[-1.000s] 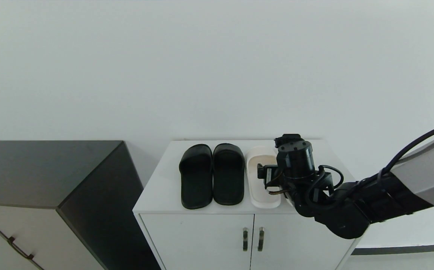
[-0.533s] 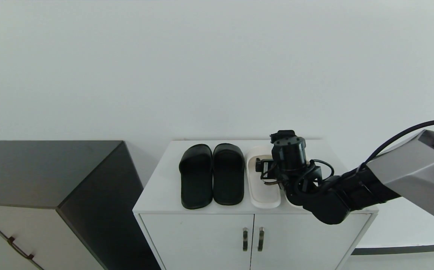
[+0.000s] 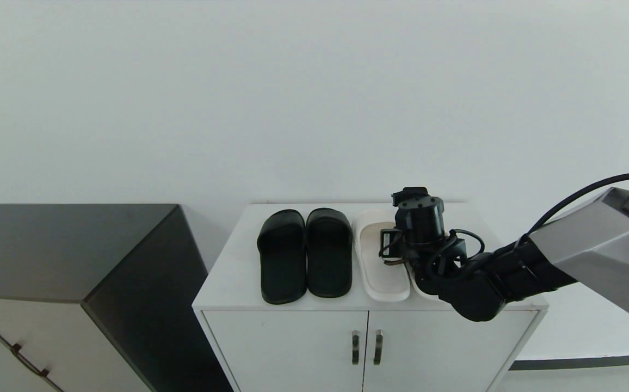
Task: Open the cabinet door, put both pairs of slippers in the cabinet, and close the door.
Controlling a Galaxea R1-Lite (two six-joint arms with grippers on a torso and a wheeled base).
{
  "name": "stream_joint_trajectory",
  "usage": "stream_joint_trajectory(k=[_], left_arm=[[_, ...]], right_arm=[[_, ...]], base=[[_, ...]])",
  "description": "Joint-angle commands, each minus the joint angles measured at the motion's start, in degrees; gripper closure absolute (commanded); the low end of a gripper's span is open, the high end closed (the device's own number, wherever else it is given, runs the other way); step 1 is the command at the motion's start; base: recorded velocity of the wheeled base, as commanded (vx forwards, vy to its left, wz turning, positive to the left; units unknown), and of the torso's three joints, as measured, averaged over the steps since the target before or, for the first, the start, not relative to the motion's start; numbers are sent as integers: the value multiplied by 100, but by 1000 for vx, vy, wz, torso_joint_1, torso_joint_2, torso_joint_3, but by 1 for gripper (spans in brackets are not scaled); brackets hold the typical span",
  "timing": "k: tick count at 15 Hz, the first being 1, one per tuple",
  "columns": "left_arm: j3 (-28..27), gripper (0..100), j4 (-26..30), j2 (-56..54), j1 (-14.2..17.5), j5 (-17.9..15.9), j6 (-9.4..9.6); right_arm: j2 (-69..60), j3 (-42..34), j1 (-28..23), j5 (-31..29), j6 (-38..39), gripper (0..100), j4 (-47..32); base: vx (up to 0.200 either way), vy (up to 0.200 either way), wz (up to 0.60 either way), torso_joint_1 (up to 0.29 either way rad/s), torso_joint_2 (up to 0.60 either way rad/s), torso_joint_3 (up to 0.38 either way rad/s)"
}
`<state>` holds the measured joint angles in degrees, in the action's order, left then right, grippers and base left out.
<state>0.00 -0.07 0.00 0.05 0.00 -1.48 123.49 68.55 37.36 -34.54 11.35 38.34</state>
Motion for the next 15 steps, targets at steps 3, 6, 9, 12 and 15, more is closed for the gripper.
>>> stream_joint_trajectory(k=[3,6,9,12,15], left_arm=[[0,100,-1,9,4,0,-2],[0,100,-1,9,4,0,-2],[0,100,-1,9,4,0,-2],[0,100,-1,9,4,0,-2],[0,100,-1,0,4,-9,-2]], right_arm=[[-932,-518,52,-71,-212,100,-11],[-1881,-1608,271,52,-318,100,-19],[-2989,-2768,764,773,-388,100,-37],[-3780,-3445,957,2135,-370,100,-151],[-3920,-3506,992,2408,-362,100,-327]], base=[[0,0,0,0,0,0],[0,0,0,0,0,0],[0,0,0,0,0,0],[0,0,0,0,0,0],[0,0,0,0,0,0]])
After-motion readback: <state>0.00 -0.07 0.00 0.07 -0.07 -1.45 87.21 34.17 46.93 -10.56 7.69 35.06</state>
